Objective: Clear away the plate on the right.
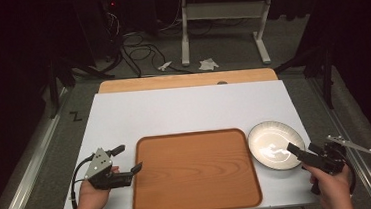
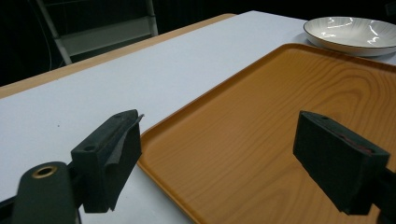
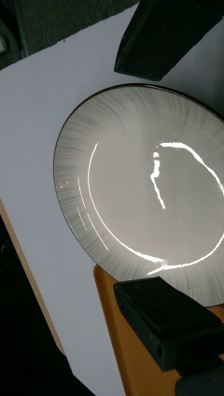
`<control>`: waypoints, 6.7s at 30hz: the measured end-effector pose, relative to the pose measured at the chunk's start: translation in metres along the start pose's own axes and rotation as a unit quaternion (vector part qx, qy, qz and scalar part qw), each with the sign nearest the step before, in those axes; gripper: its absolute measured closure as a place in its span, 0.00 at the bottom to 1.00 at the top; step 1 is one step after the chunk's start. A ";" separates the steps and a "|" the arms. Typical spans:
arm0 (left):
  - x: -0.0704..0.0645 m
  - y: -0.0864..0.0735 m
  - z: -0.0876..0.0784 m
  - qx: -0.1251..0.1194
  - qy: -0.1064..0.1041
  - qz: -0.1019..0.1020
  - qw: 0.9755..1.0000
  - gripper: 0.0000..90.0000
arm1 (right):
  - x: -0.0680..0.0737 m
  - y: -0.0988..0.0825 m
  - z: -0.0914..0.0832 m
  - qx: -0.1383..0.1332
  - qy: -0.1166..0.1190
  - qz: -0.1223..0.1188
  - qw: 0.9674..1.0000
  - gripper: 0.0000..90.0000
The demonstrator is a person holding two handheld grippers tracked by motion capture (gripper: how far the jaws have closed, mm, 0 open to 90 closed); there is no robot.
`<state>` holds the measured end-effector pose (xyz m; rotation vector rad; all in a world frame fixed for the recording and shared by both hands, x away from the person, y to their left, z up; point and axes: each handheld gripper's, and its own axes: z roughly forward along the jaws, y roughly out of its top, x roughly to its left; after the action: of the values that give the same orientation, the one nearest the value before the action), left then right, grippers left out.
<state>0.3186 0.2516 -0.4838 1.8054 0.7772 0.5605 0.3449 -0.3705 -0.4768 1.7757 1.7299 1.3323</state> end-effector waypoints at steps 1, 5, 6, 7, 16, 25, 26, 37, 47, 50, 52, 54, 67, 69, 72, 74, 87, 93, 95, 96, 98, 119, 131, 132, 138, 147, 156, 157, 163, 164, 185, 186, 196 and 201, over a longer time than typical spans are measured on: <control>0.000 0.000 0.000 0.000 0.000 0.000 1.000 0.18 | -0.001 -0.001 0.000 0.004 -0.001 0.004 1.000 0.00; 0.000 0.000 0.000 0.000 0.000 0.001 1.000 0.18 | -0.003 -0.002 0.001 0.012 -0.006 0.018 1.000 0.01; 0.000 0.000 0.000 0.001 0.000 0.001 1.000 0.18 | -0.004 -0.002 0.001 0.013 -0.006 0.018 1.000 0.01; 0.000 0.000 0.000 0.001 0.000 0.001 1.000 0.18 | -0.006 -0.003 0.001 0.016 -0.006 0.025 1.000 0.02; -0.001 0.000 0.000 0.000 -0.001 0.001 1.000 0.18 | -0.020 -0.007 0.001 0.037 -0.014 0.092 0.995 0.08; -0.001 0.000 0.000 0.002 -0.002 0.002 1.000 0.18 | -0.028 -0.009 0.003 0.059 -0.003 0.136 0.989 0.26; -0.001 0.000 0.001 0.001 -0.002 0.002 1.000 0.18 | -0.029 -0.009 0.004 0.059 -0.002 0.135 0.989 0.29; -0.003 -0.001 -0.001 0.006 -0.003 0.007 1.000 0.18 | -0.037 -0.013 0.010 0.076 0.019 0.151 0.985 0.49; -0.003 -0.004 -0.009 0.005 0.003 0.008 1.000 0.18 | -0.040 -0.012 0.012 0.089 0.015 0.156 0.984 0.64; -0.003 -0.004 -0.012 0.004 0.003 0.006 1.000 0.18 | -0.043 -0.011 0.013 0.094 0.017 0.156 0.983 0.66; -0.002 -0.005 -0.013 0.004 0.004 0.007 1.000 0.18 | -0.042 -0.011 0.014 0.092 0.017 0.157 0.983 0.67; -0.002 -0.005 -0.013 0.005 0.005 0.005 1.000 0.18 | -0.042 -0.011 0.015 0.092 0.018 0.154 0.984 0.67; -0.003 -0.006 -0.015 0.009 0.005 0.008 1.000 0.18 | -0.040 -0.008 0.018 0.103 0.005 0.152 0.983 0.74; -0.003 -0.006 -0.015 0.009 0.005 0.008 1.000 0.18 | -0.043 -0.008 0.018 0.105 0.005 0.161 0.981 0.81; -0.003 -0.006 -0.015 0.009 0.006 0.009 1.000 0.18 | -0.049 -0.010 0.018 0.098 0.015 0.173 0.980 0.84; -0.003 -0.006 -0.015 0.009 0.006 0.009 1.000 0.18 | -0.051 -0.011 0.018 0.097 0.026 0.181 0.978 0.84; -0.003 -0.007 -0.015 0.011 0.007 0.009 1.000 0.18 | -0.052 -0.008 0.020 0.103 0.021 0.198 0.975 0.88; -0.003 -0.007 -0.016 0.011 0.007 0.010 1.000 0.18 | -0.050 -0.007 0.021 0.104 0.015 0.198 0.974 0.90; -0.003 -0.007 -0.017 0.012 0.007 0.010 1.000 0.18 | -0.050 -0.007 0.022 0.103 0.013 0.202 0.974 0.91; -0.003 -0.007 -0.017 0.011 0.008 0.010 1.000 0.18 | -0.051 -0.007 0.022 0.100 0.016 0.202 0.974 0.91; -0.003 -0.007 -0.017 0.010 0.008 0.009 1.000 0.18 | -0.051 -0.008 0.022 0.101 0.019 0.208 0.973 0.91; -0.003 -0.007 -0.019 0.008 0.009 0.008 1.000 0.18 | -0.057 -0.007 0.019 0.081 0.024 0.226 0.971 0.94; -0.003 -0.007 -0.019 0.008 0.010 0.008 1.000 0.18 | -0.059 -0.004 0.013 0.064 0.024 0.222 0.973 0.94; -0.002 -0.007 -0.019 0.008 0.010 0.008 1.000 0.18 | -0.059 -0.004 0.012 0.062 0.024 0.222 0.973 0.93; -0.002 -0.007 -0.019 0.009 0.011 0.008 1.000 0.18 | -0.058 -0.001 0.010 0.054 0.034 0.223 0.973 0.93; -0.002 -0.007 -0.019 0.009 0.011 0.008 1.000 0.18 | -0.053 0.002 0.007 0.040 0.051 0.216 0.974 0.93; -0.002 -0.008 -0.019 0.008 0.011 0.007 1.000 0.18 | -0.044 0.006 0.007 0.034 0.070 0.202 0.976 0.93; -0.002 -0.008 -0.019 0.008 0.011 0.006 1.000 0.18 | -0.042 0.007 0.007 0.033 0.070 0.200 0.977 0.93; -0.001 -0.008 -0.019 0.008 0.012 0.006 1.000 0.18 | -0.028 0.011 0.012 0.040 0.095 0.187 0.977 0.94; -0.001 -0.008 -0.020 0.008 0.013 0.005 1.000 0.18 | -0.026 0.012 0.013 0.042 0.098 0.183 0.977 0.94; 0.001 -0.009 -0.022 0.004 0.017 0.000 1.000 0.18 | 0.039 0.042 0.046 0.070 0.140 0.120 0.980 0.94; 0.001 -0.009 -0.022 0.004 0.017 0.000 1.000 0.18 | 0.043 0.043 0.049 0.071 0.145 0.116 0.980 0.94; 0.002 -0.010 -0.022 0.006 0.018 0.001 1.000 0.18 | 0.076 0.041 0.069 0.083 0.168 0.101 0.977 0.94; 0.002 -0.010 -0.021 0.007 0.017 0.000 1.000 0.18 | 0.089 0.033 0.077 0.097 0.180 0.089 0.975 0.94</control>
<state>0.3026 0.2686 -0.4857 1.8132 0.8060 0.5890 0.4100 -0.2687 -0.4566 1.9273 1.9828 1.7003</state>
